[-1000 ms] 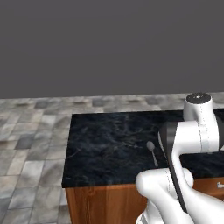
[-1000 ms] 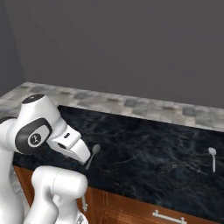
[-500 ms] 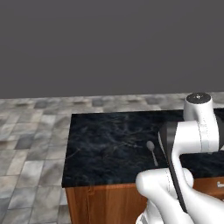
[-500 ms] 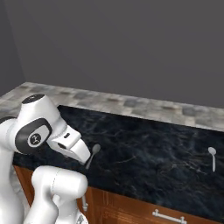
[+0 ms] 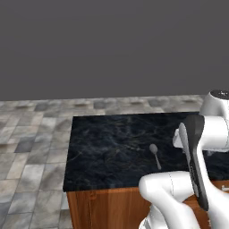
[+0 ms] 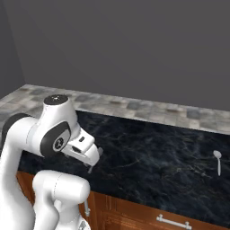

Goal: Organize the utensils by type. Pick up the wooden spoons from the counter and place them in the open cabinet. Then pick up the metallic utensils from the counter and place them in the open drawer.

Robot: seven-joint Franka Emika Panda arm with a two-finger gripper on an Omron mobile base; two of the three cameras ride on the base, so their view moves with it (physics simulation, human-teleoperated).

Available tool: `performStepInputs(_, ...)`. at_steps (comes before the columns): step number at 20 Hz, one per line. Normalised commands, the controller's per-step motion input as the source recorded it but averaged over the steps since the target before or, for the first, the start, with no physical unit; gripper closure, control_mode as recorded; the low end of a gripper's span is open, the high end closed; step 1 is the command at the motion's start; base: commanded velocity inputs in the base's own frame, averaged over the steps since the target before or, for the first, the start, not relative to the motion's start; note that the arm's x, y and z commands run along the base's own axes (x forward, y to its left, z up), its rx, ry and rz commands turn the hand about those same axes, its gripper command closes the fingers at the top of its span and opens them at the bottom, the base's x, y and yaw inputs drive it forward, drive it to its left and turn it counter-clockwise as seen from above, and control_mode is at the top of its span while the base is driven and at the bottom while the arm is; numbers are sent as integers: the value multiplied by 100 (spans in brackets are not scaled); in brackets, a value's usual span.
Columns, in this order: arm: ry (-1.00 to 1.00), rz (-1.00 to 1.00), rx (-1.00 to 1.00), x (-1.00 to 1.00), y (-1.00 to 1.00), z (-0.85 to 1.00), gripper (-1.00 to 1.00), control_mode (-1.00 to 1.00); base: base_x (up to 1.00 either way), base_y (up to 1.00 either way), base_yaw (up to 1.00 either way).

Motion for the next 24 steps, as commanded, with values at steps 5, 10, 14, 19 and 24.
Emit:
performStepInputs(5,2,17,9,67,28,-9,-100,-100,0,0,0)
performStepInputs(10,22,14,0,81,35,-40,-100,-100,0,0,0)
performStepInputs(14,32,9,0,76,17,-62,-100,-100,0,0,0)
performStepInputs(19,18,6,0,63,2,-65,-100,-100,0,0,0)
performStepInputs(24,-1,2,1,48,-2,-47,-100,-100,0,0,0)
